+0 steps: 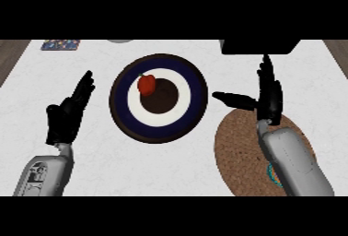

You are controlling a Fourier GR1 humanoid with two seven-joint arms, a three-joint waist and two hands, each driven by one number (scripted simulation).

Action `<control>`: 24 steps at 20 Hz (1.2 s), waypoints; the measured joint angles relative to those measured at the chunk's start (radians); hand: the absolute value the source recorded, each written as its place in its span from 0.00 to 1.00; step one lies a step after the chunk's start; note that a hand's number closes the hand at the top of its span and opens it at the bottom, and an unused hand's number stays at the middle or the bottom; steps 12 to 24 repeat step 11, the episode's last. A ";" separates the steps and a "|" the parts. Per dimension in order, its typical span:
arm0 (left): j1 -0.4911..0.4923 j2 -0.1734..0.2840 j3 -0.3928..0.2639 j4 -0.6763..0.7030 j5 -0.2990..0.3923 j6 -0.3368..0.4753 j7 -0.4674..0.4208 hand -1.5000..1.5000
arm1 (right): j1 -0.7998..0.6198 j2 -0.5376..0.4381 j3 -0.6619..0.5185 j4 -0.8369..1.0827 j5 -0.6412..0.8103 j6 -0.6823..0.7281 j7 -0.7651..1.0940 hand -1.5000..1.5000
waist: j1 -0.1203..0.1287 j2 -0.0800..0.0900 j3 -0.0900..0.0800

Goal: Pick the bell pepper from the placemat and place it in the plate

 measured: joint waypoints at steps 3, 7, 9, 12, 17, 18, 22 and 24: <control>-0.021 -0.005 0.006 0.028 -0.003 -0.002 -0.005 0.50 | 0.074 -0.027 -0.032 -0.029 -0.019 0.068 -0.045 0.00 | 0.002 0.001 0.000; -0.013 -0.010 0.003 0.016 -0.012 -0.004 0.001 0.50 | 0.158 -0.067 -0.086 -0.064 -0.049 0.159 -0.100 0.00 | 0.005 0.002 0.000; -0.015 -0.012 0.006 0.018 -0.015 -0.004 -0.004 0.50 | 0.189 -0.079 -0.118 -0.072 -0.064 0.198 -0.127 0.00 | 0.006 0.001 -0.001; 0.008 -0.016 -0.001 -0.026 -0.016 -0.008 0.021 0.50 | 0.226 -0.069 -0.129 -0.088 -0.060 0.208 -0.147 0.00 | 0.007 0.001 -0.001; 0.008 -0.016 -0.001 -0.026 -0.016 -0.008 0.021 0.50 | 0.226 -0.069 -0.129 -0.088 -0.060 0.208 -0.147 0.00 | 0.007 0.001 -0.001; 0.008 -0.016 -0.001 -0.026 -0.016 -0.008 0.021 0.50 | 0.226 -0.069 -0.129 -0.088 -0.060 0.208 -0.147 0.00 | 0.007 0.001 -0.001; 0.008 -0.016 -0.001 -0.026 -0.016 -0.008 0.021 0.50 | 0.226 -0.069 -0.129 -0.088 -0.060 0.208 -0.147 0.00 | 0.007 0.001 -0.001; 0.008 -0.016 -0.001 -0.026 -0.016 -0.008 0.021 0.50 | 0.226 -0.069 -0.129 -0.088 -0.060 0.208 -0.147 0.00 | 0.007 0.001 -0.001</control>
